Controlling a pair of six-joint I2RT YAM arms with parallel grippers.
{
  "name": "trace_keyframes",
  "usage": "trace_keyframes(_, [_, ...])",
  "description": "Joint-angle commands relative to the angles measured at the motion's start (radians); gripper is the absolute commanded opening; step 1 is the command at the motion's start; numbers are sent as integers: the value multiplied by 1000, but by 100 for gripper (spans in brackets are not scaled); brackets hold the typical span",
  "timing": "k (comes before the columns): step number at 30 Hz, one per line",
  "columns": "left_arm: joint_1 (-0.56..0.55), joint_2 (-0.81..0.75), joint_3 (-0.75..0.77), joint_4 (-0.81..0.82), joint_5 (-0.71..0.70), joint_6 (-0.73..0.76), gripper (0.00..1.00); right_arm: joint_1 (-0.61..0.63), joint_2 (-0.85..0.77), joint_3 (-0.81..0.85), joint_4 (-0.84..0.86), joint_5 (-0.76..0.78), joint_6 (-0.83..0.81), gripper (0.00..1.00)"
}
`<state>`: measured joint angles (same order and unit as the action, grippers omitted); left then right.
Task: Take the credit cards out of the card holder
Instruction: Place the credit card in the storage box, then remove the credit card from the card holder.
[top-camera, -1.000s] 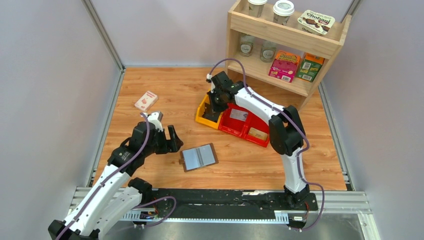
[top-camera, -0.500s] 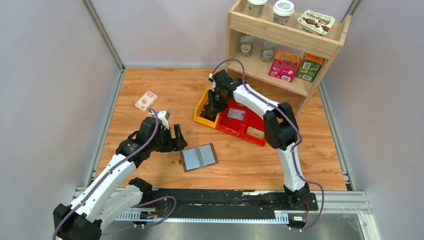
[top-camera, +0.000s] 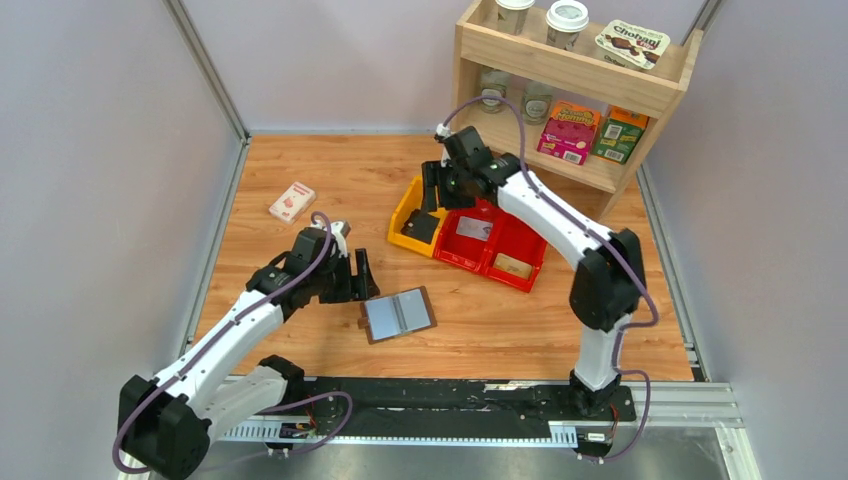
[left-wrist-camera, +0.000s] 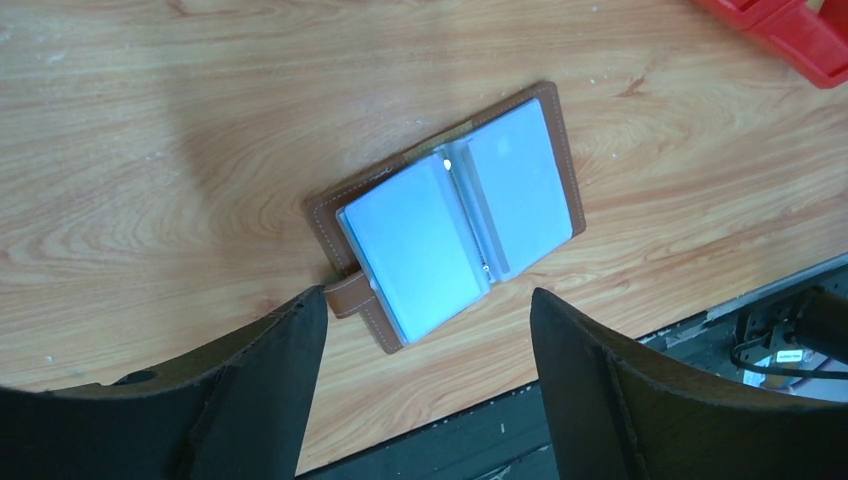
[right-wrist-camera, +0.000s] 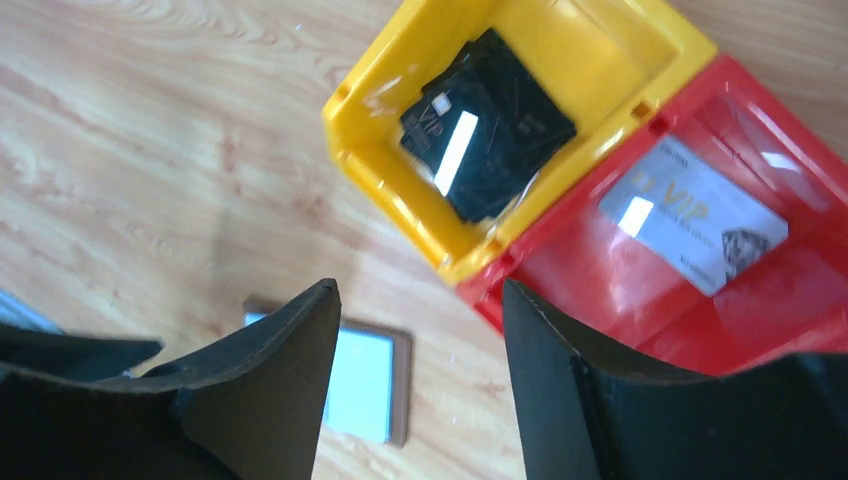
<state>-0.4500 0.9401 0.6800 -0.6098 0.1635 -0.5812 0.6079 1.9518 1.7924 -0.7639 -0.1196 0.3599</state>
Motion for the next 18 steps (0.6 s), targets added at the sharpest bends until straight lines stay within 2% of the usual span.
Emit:
trace_keyframes(1, [-1,35,30,-8,22,-14,80,76,-198,-190,118,61,48,65])
trace_keyframes(8, [0,88,-3,-33,10,-25,72,249,-271,-421,169,182,145,65])
trace_keyframes(18, [-1,166,-74,8,79,-43,63,415,-191,-554,241,238,290,65])
